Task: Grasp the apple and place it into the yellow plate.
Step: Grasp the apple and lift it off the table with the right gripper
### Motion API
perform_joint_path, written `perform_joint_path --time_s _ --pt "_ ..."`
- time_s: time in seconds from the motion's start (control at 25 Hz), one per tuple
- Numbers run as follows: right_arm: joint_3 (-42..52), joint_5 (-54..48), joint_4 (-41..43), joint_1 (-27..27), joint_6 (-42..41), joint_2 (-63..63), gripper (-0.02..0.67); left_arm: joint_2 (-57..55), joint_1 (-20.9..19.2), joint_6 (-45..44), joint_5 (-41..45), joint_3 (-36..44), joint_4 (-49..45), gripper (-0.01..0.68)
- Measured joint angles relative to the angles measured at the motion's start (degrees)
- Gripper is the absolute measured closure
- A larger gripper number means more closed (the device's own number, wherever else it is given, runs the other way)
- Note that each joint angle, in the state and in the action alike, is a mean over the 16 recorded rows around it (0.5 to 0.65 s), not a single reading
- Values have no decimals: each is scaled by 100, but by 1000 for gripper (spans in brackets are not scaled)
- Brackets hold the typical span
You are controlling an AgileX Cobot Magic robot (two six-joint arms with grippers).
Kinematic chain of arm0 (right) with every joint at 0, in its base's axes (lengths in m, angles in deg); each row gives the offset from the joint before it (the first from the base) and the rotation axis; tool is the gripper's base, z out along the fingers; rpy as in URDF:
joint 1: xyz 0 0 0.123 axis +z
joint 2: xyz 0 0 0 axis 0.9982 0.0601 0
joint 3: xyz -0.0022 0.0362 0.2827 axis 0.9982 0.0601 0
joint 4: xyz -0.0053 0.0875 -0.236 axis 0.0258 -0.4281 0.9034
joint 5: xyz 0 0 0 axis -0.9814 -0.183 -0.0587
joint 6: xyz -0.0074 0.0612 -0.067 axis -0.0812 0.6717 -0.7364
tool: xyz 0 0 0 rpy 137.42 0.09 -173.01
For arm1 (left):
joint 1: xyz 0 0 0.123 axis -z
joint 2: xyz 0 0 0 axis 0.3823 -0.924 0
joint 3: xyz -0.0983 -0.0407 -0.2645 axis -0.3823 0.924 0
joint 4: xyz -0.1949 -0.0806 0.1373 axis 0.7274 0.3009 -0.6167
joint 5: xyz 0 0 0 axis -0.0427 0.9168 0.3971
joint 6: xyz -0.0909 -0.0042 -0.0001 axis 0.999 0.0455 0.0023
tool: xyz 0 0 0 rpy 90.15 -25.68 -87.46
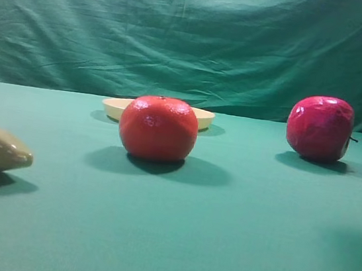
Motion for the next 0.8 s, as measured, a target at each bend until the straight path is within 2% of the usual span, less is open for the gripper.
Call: perform_joint_path --time_s 0.24,0.36,0.48,0.8 --pt "-395 -100 246 12 130 706 106 0 0 0 0 0 0 516" --pt "-479 -52 411 12 229 986 29 0 0 0 0 0 0 516" --pt "-507 54 579 12 326 1250 4 0 0 0 0 0 0 516" --pt "-552 370 845 12 496 1786 48 0 0 0 0 0 0 516"
